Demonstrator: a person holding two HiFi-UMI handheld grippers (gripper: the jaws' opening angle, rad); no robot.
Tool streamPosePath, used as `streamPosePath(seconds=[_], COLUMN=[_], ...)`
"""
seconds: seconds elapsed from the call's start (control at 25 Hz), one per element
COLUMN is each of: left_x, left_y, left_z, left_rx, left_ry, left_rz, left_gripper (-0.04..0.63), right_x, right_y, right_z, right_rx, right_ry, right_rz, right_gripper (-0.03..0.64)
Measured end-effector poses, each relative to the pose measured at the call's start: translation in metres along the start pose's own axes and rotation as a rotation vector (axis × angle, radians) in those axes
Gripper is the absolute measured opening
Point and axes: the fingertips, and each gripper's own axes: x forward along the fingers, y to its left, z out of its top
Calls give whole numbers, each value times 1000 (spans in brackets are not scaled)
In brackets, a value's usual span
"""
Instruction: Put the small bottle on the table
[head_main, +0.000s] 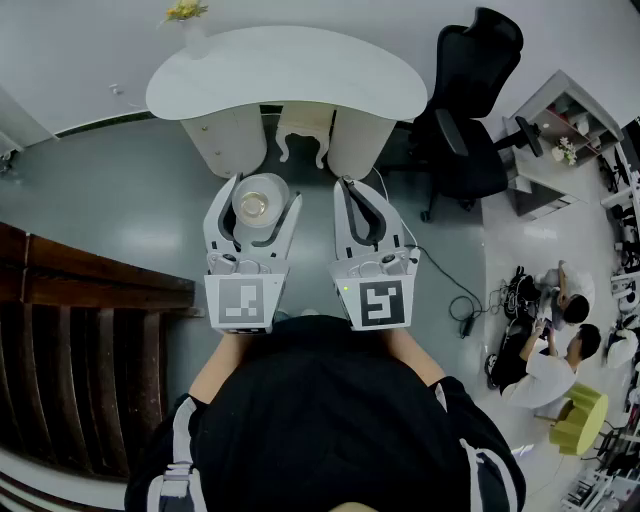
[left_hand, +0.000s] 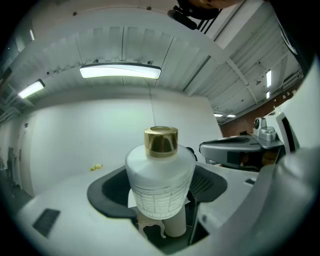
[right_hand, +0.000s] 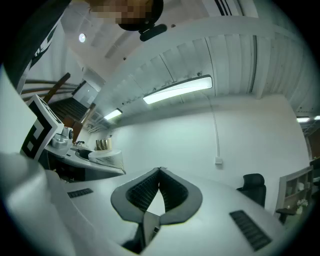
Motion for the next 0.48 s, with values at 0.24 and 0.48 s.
streamPosePath(seconds=[0.24, 0.48], left_x=[5, 20], left_y=[-2, -5], left_z=[-4, -6], left_rx=[-9, -14], left_ry=[8, 10], left_rz=[5, 5], left_gripper=[334, 334], right_x=[2, 10], right_y=[-4, -20], right_z=[-7, -9], right_rx=[10, 70], right_ry=[12, -29], right_rz=[0, -6], right_gripper=[20, 21])
